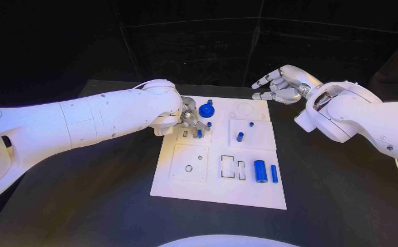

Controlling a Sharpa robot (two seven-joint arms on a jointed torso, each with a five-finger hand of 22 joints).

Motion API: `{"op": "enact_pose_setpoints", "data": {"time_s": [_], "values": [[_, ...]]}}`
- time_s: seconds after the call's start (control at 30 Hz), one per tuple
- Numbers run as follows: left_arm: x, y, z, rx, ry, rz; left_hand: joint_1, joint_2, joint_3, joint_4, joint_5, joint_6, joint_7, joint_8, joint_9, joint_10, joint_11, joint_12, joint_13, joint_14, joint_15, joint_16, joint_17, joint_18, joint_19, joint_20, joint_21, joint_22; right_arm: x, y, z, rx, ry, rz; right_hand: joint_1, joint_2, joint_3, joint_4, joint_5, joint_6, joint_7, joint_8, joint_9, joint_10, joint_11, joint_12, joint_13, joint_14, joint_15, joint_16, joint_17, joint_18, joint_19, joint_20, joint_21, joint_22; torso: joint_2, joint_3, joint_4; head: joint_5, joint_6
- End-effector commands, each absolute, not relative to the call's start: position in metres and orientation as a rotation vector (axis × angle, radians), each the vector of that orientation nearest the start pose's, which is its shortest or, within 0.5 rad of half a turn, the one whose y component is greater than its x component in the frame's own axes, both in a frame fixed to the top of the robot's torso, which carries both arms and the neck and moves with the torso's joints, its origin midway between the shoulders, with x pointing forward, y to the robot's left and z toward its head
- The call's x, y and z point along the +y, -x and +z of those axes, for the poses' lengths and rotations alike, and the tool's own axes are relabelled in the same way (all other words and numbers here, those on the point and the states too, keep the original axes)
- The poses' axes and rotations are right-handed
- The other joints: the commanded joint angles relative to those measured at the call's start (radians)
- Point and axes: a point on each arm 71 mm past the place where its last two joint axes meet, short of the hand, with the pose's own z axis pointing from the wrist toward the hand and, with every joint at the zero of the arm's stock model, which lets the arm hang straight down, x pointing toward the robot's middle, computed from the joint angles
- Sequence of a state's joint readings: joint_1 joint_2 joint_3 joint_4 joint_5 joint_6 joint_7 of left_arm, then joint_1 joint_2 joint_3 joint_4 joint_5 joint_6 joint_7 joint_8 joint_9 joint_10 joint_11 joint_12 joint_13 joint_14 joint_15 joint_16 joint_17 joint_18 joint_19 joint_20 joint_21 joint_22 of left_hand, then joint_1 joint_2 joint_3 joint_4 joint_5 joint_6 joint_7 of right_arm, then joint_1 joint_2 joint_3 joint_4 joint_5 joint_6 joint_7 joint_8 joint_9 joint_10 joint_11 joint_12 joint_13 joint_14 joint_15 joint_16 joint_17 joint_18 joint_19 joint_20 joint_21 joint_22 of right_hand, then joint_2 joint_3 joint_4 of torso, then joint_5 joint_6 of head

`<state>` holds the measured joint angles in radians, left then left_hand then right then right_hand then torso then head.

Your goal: Assemble the parts on the task board

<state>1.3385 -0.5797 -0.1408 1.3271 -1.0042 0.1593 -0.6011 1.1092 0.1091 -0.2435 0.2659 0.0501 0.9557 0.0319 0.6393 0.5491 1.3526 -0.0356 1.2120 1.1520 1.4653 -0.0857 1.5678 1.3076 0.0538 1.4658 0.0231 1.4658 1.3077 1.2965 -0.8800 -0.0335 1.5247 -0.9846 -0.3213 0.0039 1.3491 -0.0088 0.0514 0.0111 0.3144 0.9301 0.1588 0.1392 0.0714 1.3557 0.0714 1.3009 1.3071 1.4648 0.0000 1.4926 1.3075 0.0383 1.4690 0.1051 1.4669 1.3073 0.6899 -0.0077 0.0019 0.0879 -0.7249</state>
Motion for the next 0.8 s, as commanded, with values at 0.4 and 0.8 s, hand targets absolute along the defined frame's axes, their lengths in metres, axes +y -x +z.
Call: {"op": "enact_pose_setpoints", "data": {"time_s": [0.4, 0.8], "values": [[0.1420, -0.5151, -0.2049, 2.360, 0.089, -0.337, 0.033, 0.006, 0.010, -0.027, -0.001, -0.014, 0.002, 0.015, 0.014, 0.000, 0.001, 0.005, 0.004, 0.105, -0.007, 0.003, 0.263, -0.016, 0.037, -0.007, 0.002, 0.078, -0.2172, -0.5036, -0.1358, 1.658, -0.214, 0.911, 0.003, -0.003, 0.000, -0.002, 0.001, -0.002, 0.002, 0.004, -0.002, -0.006, 0.000, -0.004, 0.000, 0.066, -0.007, -0.007, 0.098, 0.009, 0.001, -0.007, -0.005, 0.042, -0.001, 0.0004, 0.0008, -0.001, -0.005], [0.1419, -0.5149, -0.2050, 2.363, 0.083, -0.345, 0.062, 0.011, 0.029, -0.054, -0.001, -0.021, 0.002, 0.021, 0.026, -0.003, 0.001, 0.003, 0.001, 0.105, -0.007, 0.003, 0.263, -0.016, 0.035, -0.007, 0.001, 0.077, -0.2161, -0.5040, -0.1366, 1.668, -0.210, 0.910, 0.004, -0.001, 0.001, -0.001, 0.003, -0.002, 0.002, 0.005, -0.001, -0.001, 0.000, 0.001, 0.005, 0.067, -0.007, -0.006, 0.101, 0.008, 0.002, -0.007, -0.004, 0.045, 0.000, 0.0000, -0.0001, -0.001, -0.009]]}}
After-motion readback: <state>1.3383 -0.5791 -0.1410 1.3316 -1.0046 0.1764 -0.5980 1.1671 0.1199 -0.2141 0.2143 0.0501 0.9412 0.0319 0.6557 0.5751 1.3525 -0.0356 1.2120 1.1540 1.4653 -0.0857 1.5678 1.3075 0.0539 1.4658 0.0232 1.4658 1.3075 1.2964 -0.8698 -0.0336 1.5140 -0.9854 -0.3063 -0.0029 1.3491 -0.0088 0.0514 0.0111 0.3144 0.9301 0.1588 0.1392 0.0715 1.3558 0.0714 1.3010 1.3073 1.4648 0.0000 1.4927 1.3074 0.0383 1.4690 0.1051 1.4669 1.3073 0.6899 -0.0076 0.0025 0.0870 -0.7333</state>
